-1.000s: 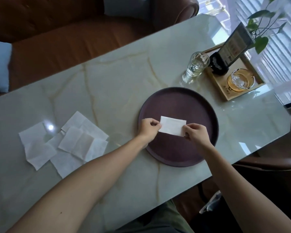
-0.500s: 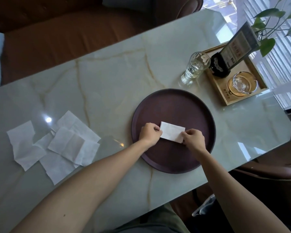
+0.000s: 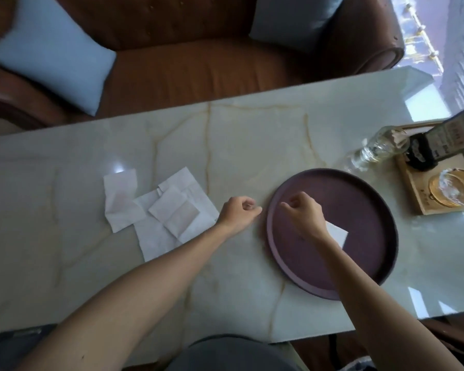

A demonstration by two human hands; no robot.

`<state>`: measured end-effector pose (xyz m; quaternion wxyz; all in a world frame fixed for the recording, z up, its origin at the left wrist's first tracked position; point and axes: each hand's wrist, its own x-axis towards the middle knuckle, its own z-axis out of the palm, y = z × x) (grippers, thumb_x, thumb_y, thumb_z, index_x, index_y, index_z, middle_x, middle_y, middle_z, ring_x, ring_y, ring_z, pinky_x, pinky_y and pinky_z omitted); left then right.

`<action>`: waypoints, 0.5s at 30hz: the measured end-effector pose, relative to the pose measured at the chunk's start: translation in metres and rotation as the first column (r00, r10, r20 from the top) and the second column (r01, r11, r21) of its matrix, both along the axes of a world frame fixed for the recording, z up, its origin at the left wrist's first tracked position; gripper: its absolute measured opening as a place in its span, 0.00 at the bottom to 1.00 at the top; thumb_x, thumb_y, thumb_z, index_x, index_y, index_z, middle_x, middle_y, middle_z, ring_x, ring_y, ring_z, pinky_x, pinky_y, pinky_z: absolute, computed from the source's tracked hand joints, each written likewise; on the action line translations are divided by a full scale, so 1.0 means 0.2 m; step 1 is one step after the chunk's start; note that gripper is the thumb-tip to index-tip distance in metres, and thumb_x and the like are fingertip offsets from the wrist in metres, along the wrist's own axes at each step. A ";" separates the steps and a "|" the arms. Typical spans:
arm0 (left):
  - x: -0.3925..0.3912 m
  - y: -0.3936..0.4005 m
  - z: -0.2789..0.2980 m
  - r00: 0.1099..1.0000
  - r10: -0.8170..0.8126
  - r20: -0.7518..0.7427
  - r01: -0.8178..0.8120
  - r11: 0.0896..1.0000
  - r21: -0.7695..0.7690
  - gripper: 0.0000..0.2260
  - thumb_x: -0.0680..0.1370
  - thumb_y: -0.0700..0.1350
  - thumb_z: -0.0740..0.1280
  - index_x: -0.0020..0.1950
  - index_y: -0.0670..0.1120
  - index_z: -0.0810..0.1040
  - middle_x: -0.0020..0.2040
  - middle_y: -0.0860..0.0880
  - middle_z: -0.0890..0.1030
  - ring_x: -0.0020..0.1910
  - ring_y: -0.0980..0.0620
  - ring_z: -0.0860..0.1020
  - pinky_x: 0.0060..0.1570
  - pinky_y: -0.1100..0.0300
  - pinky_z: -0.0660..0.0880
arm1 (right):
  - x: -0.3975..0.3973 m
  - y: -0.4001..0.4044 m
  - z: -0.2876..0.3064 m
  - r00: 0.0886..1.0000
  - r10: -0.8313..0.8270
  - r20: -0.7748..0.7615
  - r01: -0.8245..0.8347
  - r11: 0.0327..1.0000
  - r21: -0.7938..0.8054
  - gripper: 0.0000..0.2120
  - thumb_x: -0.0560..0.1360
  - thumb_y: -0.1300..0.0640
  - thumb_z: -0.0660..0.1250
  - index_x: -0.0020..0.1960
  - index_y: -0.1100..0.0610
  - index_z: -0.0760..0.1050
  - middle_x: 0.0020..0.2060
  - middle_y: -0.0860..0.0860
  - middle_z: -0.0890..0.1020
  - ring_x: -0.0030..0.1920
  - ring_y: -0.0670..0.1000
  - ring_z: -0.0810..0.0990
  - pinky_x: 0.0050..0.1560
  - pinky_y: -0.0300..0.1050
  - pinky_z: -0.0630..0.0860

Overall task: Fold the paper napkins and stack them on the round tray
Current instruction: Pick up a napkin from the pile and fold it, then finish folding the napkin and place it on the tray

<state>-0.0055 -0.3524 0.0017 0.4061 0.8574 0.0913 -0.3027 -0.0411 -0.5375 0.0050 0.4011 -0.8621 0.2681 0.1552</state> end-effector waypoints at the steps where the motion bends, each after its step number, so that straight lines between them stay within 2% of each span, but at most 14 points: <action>1: 0.01 0.08 0.01 0.999 0.044 0.006 -0.044 0.999 -0.009 0.15 0.76 0.49 0.74 0.59 0.43 0.84 0.55 0.45 0.86 0.56 0.48 0.83 0.55 0.59 0.76 | 0.04 0.08 0.01 0.999 0.035 0.004 -0.035 0.999 0.016 0.07 0.76 0.50 0.71 0.50 0.52 0.77 0.45 0.47 0.81 0.51 0.54 0.81 0.47 0.46 0.71; 3: 0.03 0.26 0.02 0.989 0.146 0.005 -0.146 0.989 -0.032 0.14 0.76 0.49 0.74 0.58 0.44 0.83 0.55 0.45 0.86 0.55 0.48 0.83 0.56 0.57 0.78 | 0.11 0.24 0.02 0.994 0.110 0.005 -0.110 0.993 0.046 0.13 0.76 0.49 0.73 0.57 0.54 0.80 0.50 0.51 0.84 0.55 0.54 0.82 0.53 0.46 0.74; 6: 0.03 0.52 0.02 0.955 0.297 -0.018 -0.297 0.953 -0.057 0.15 0.75 0.51 0.73 0.59 0.47 0.81 0.54 0.49 0.84 0.53 0.50 0.82 0.48 0.61 0.73 | 0.18 0.48 0.02 0.973 0.232 0.004 -0.231 0.971 0.065 0.20 0.75 0.48 0.74 0.64 0.55 0.79 0.56 0.53 0.85 0.56 0.54 0.83 0.57 0.47 0.74; 9: 0.00 0.74 -0.01 0.906 0.417 -0.078 -0.422 0.905 -0.063 0.20 0.74 0.53 0.73 0.64 0.48 0.78 0.56 0.51 0.81 0.54 0.52 0.80 0.48 0.62 0.73 | 0.23 0.69 0.00 0.955 0.296 -0.024 -0.291 0.948 0.127 0.25 0.75 0.50 0.75 0.69 0.55 0.76 0.62 0.54 0.83 0.57 0.54 0.84 0.52 0.43 0.72; 12: -0.05 0.91 -0.06 0.855 0.498 -0.146 -0.509 0.859 -0.049 0.26 0.74 0.53 0.73 0.69 0.46 0.74 0.62 0.47 0.80 0.61 0.46 0.80 0.62 0.53 0.76 | 0.24 0.83 -0.04 0.934 0.350 -0.073 -0.337 0.929 0.154 0.28 0.76 0.52 0.75 0.73 0.55 0.72 0.66 0.53 0.81 0.57 0.54 0.83 0.49 0.41 0.70; 13: -0.07 0.95 -0.08 0.833 0.526 -0.173 -0.540 0.840 -0.045 0.27 0.75 0.53 0.73 0.71 0.45 0.73 0.64 0.46 0.80 0.62 0.44 0.79 0.64 0.51 0.76 | 0.23 0.87 -0.05 0.928 0.362 -0.087 -0.346 0.925 0.155 0.28 0.76 0.52 0.75 0.73 0.55 0.72 0.67 0.53 0.80 0.55 0.53 0.83 0.47 0.41 0.71; 15: -0.11 1.00 -0.13 0.787 0.572 -0.232 -0.595 0.802 -0.044 0.29 0.75 0.53 0.72 0.72 0.43 0.72 0.65 0.42 0.79 0.63 0.41 0.80 0.61 0.52 0.77 | 0.22 0.93 -0.09 0.921 0.370 -0.119 -0.351 0.924 0.154 0.28 0.76 0.52 0.75 0.74 0.55 0.72 0.67 0.52 0.80 0.52 0.51 0.80 0.42 0.41 0.71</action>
